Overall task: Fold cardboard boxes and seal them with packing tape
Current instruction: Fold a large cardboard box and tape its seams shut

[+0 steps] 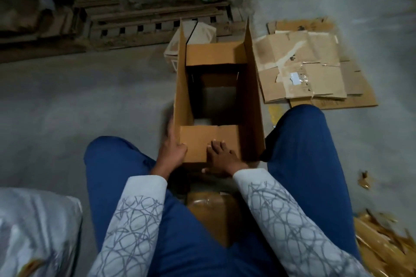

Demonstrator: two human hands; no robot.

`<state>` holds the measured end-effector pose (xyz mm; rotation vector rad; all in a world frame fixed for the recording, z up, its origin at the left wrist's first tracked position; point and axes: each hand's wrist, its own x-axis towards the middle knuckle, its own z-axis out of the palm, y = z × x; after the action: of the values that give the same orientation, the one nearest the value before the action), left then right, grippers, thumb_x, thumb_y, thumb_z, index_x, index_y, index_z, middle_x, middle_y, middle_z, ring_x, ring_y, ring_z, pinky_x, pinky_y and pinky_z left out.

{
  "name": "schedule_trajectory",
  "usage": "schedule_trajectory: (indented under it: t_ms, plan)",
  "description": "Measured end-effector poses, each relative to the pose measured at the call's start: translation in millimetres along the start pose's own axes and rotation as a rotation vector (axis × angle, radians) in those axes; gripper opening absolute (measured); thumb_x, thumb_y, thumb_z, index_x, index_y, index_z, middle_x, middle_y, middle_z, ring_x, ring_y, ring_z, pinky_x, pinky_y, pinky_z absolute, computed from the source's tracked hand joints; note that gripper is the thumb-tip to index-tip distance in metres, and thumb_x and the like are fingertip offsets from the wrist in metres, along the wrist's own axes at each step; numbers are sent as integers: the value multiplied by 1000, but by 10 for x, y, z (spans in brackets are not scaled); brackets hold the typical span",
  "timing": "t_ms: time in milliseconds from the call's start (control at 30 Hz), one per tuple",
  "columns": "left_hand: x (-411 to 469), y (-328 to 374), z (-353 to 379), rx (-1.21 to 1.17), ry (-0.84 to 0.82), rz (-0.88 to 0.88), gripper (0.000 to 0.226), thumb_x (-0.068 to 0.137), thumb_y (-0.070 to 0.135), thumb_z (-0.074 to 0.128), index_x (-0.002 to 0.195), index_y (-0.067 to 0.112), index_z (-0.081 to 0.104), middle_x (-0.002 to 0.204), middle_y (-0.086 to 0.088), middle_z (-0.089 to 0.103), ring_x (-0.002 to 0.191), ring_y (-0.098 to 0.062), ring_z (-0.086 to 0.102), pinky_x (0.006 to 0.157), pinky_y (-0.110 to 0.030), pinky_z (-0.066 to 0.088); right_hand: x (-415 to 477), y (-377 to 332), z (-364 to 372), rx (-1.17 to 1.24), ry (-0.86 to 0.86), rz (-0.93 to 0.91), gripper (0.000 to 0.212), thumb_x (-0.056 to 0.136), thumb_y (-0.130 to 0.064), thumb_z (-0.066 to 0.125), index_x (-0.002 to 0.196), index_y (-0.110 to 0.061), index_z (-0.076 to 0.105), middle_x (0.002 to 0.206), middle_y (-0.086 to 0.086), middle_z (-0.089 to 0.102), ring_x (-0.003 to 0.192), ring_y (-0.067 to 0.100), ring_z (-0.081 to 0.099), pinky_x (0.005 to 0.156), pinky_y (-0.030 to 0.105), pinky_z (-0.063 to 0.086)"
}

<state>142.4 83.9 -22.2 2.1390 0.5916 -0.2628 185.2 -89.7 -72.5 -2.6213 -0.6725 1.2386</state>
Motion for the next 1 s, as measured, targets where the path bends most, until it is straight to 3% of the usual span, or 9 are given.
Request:
schedule_trajectory:
  t_ms: [133, 200, 300, 367, 467, 533, 700, 800, 1000]
  plan:
    - [-87, 103, 100, 46, -86, 67, 99, 99, 7, 53, 156, 48, -17, 166, -8, 19, 135, -33, 43, 107, -52, 45, -28, 88, -233, 16, -26, -64, 61, 101, -41, 55, 154, -15, 39, 167, 11, 16, 151, 40, 18, 117, 49, 28]
    - [-104, 129, 252, 192, -158, 129, 103, 100, 15, 57, 154, 43, -26, 170, -2, -9, 154, -34, 14, 121, -53, 26, -166, 86, -293, 51, 55, -78, 47, 102, -34, 56, 143, -13, 55, 154, 14, 42, 140, 36, 41, 110, 41, 38]
    - [-76, 138, 498, 465, -328, 138, 104, 100, 44, 57, 150, 41, -33, 163, -1, -33, 153, -37, -18, 123, -62, 7, -433, 99, -348, 176, 219, -80, 45, 97, -25, 61, 140, -12, 58, 146, 13, 54, 133, 32, 51, 108, 37, 42]
    - [-51, 169, 597, 571, -399, 101, 106, 97, 49, 59, 153, 38, -30, 162, -2, -36, 152, -41, -20, 121, -67, 8, -627, 115, -327, 171, 456, -116, 38, 95, -22, 61, 132, -15, 65, 146, 12, 53, 137, 32, 48, 113, 40, 37]
    - [-34, 242, 636, 701, -445, 69, 115, 92, 52, 67, 156, 32, -27, 162, -6, -35, 151, -45, -21, 119, -69, 11, -890, 105, -287, 93, 1062, 16, 37, 89, -24, 64, 126, -23, 64, 152, 9, 46, 146, 32, 34, 122, 53, 15]
    - [4, 240, 623, 751, -462, 50, 116, 90, 55, 67, 156, 33, -25, 163, -7, -35, 151, -45, -21, 119, -70, 12, -1001, 157, -268, 306, 1197, 182, 49, 93, -29, 62, 140, -23, 51, 154, 10, 41, 145, 31, 34, 120, 53, 23]
    - [82, 122, 637, 665, -440, 39, 91, 96, 68, 45, 158, 41, -16, 164, -2, -31, 151, -42, -23, 121, -66, 0, -968, 369, -291, 829, 833, 144, 61, 100, -61, 46, 149, -25, 43, 149, 5, 52, 135, 27, 51, 109, 45, 44]
    - [99, 76, 701, 665, -431, 43, 75, 100, 69, 25, 157, 44, -18, 162, 0, -35, 150, -41, -27, 121, -63, -7, -932, 375, -349, 725, 677, 127, 59, 105, -62, 27, 142, -26, 56, 142, 10, 59, 131, 33, 53, 103, 41, 40]
    - [166, 67, 738, 651, -366, 77, 64, 103, 66, 20, 159, 46, -3, 167, 2, -25, 152, -39, -21, 121, -64, -5, -464, 284, -164, 259, 320, 108, 45, 103, -32, 39, 148, -27, 44, 149, 11, 53, 130, 39, 48, 105, 44, 38]
